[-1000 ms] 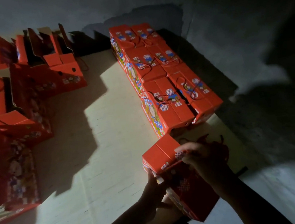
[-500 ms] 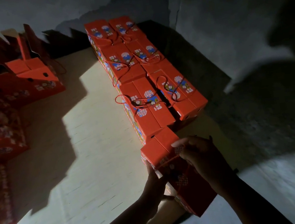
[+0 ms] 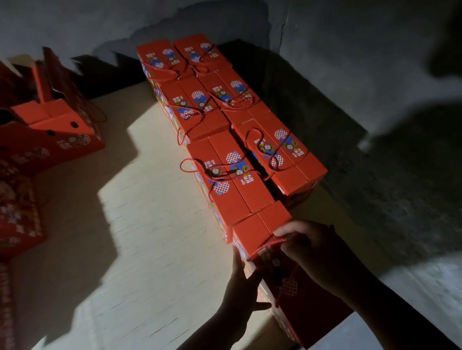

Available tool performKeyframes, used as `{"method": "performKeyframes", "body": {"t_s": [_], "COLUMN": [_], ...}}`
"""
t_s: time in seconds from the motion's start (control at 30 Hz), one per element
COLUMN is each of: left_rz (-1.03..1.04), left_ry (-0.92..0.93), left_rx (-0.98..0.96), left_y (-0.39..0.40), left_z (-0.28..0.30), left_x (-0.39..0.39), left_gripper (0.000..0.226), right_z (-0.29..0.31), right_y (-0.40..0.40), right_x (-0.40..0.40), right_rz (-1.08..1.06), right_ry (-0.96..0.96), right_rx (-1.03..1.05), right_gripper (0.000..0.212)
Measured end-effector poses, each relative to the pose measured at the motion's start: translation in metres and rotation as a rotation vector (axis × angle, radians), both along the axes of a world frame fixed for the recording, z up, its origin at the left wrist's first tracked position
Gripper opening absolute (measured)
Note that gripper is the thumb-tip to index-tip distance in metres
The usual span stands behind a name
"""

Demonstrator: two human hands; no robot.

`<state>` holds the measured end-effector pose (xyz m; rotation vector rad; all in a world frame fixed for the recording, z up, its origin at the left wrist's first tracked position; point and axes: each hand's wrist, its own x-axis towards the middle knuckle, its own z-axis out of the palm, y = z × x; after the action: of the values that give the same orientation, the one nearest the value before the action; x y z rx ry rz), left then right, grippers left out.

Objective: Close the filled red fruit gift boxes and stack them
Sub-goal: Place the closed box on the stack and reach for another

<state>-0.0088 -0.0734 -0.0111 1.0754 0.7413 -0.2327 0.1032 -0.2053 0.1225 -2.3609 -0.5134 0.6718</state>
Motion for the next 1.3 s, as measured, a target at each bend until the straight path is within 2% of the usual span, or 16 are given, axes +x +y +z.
{"method": "performKeyframes", "body": {"t_s": [0.1,0.2,0.3,0.37,0.47,0.6,0.73,0.83,1.07,1.13,1.23,1.3], "left_rz": [0.041,0.124,0.166,0.211,0.31,0.434,0.618,0.761,0.971,0.946,0.88,0.814], "left_ry": [0.019,0.036,0.031,0.008,-0.012,-0.038,-0.055,-0.086,-0.106,-0.029,0.029,0.127], "left_rx": [0.052,0.083,0.123,0.148,0.178,0.2,0.228,0.258,0.445,0.599,0.941,1.166], "left_y": [0.013,0.034,0.058,0.076,0.108,0.162,0.225,0.272,0.359,0.371,0.374,0.377], "left_z": [-0.004,-0.009,-0.004,-0.004,-0.001,0.003,0.004,0.009,0.028,0.037,0.058,0.062], "left_x": [-0.009,-0.023,-0.045,-0.065,-0.099,-0.153,-0.213,-0.258,-0.332,-0.344,-0.362,-0.372], "left_gripper": [0.099,0.086,0.079,0.077,0.077,0.077,0.076,0.078,0.066,0.061,0.048,0.054], "right_z": [0.003,0.007,0.0,-0.005,-0.013,-0.016,-0.021,-0.024,-0.031,-0.033,-0.036,-0.037], "right_y": [0.014,0.032,0.054,0.076,0.112,0.159,0.211,0.244,0.294,0.3,0.304,0.305], "right_x": [-0.007,-0.034,-0.066,-0.083,-0.104,-0.14,-0.177,-0.208,-0.267,-0.278,-0.289,-0.292], "right_rz": [0.027,0.052,0.042,0.063,0.107,0.242,0.368,0.441,0.55,0.567,0.575,0.575], "right_ry": [-0.086,-0.258,-0.467,-0.379,-0.156,-0.211,-0.176,-0.205,-0.184,-0.186,-0.185,-0.196], "right_rx": [-0.12,-0.324,-0.491,-0.582,-0.51,-0.488,-0.388,-0.445,-0.422,-0.417,-0.408,-0.408], "right_gripper": [0.023,0.023,0.039,0.054,0.062,0.062,0.061,0.063,0.066,0.065,0.062,0.06]}}
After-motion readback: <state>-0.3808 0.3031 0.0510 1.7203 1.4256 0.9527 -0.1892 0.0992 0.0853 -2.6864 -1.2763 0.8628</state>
